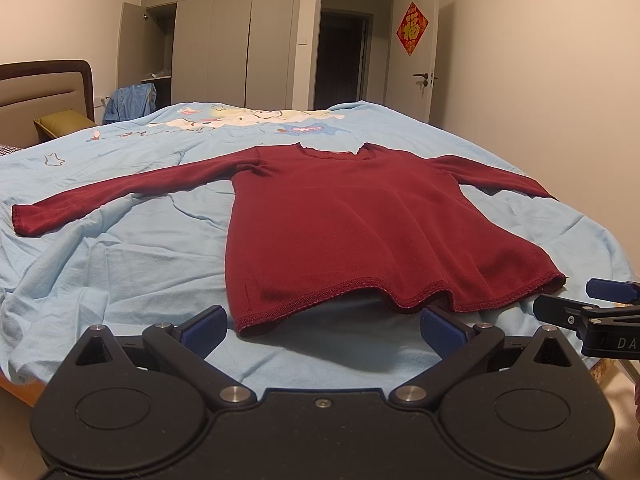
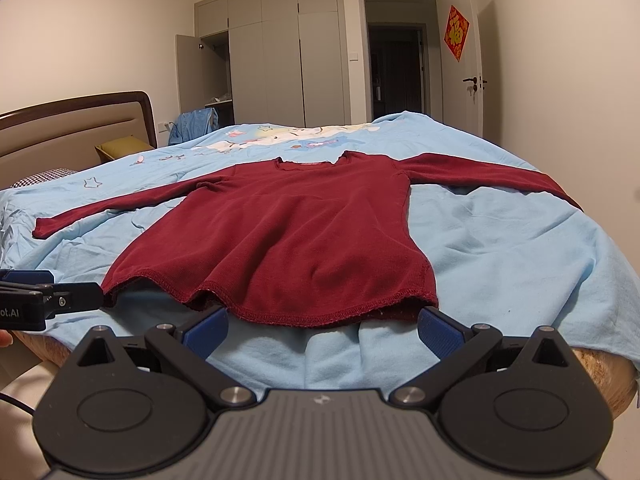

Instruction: Fold small clothes

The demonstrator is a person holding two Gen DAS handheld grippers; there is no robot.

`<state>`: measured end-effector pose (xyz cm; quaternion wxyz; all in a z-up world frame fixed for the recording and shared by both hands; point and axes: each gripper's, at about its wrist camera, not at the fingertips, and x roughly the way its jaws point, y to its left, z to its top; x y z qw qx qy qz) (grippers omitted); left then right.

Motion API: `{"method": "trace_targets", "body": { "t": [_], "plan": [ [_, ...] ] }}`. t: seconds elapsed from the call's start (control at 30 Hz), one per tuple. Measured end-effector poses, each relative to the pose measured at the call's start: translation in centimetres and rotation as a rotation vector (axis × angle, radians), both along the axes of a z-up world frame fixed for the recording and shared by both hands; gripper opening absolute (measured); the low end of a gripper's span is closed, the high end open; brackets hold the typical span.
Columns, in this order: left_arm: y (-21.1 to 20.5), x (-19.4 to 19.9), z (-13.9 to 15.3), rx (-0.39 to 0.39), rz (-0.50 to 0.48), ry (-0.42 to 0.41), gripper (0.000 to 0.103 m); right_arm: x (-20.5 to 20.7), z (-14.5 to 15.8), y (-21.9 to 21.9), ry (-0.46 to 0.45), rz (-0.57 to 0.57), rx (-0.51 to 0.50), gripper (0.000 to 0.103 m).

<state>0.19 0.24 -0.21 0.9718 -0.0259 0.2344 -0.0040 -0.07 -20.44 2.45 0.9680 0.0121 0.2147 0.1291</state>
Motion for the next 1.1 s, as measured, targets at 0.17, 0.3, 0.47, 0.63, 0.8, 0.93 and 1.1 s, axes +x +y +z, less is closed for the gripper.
{"method": "trace_targets", "body": {
  "t": [0.17, 0.3, 0.47, 0.63, 0.8, 0.93, 1.1],
  "plan": [
    [0.0, 0.0, 0.0, -0.002, 0.000, 0.000, 0.102, 0.0, 0.0, 0.0, -0.001, 0.000, 0.000, 0.103],
    [-0.1, 0.0, -0.1, -0.003, -0.002, -0.001, 0.102, 0.0, 0.0, 0.0, 0.000, 0.000, 0.000, 0.103],
    [-0.2, -0.1, -0.2, -0.003, -0.002, -0.001, 0.102, 0.0, 0.0, 0.0, -0.001, -0.001, 0.000, 0.103],
    [-0.2, 0.0, -0.1, -0.003, -0.002, 0.000, 0.102, -0.1, -0.2, 0.0, -0.001, -0.008, 0.001, 0.103],
    [-0.5, 0.0, -0.2, 0.026, 0.012, 0.011, 0.102, 0.2, -0.5, 0.1, 0.007, -0.018, -0.005, 0.103],
    [-0.4, 0.7, 0.2, 0.043, 0.019, 0.031, 0.102, 0.8, -0.1, -0.2, 0.011, -0.039, -0.015, 0.103],
    [0.5, 2.8, 1.6, 0.048, 0.037, 0.035, 0.102, 2.6, 0.5, -0.9, 0.013, -0.050, -0.036, 0.103]
  ]
}}
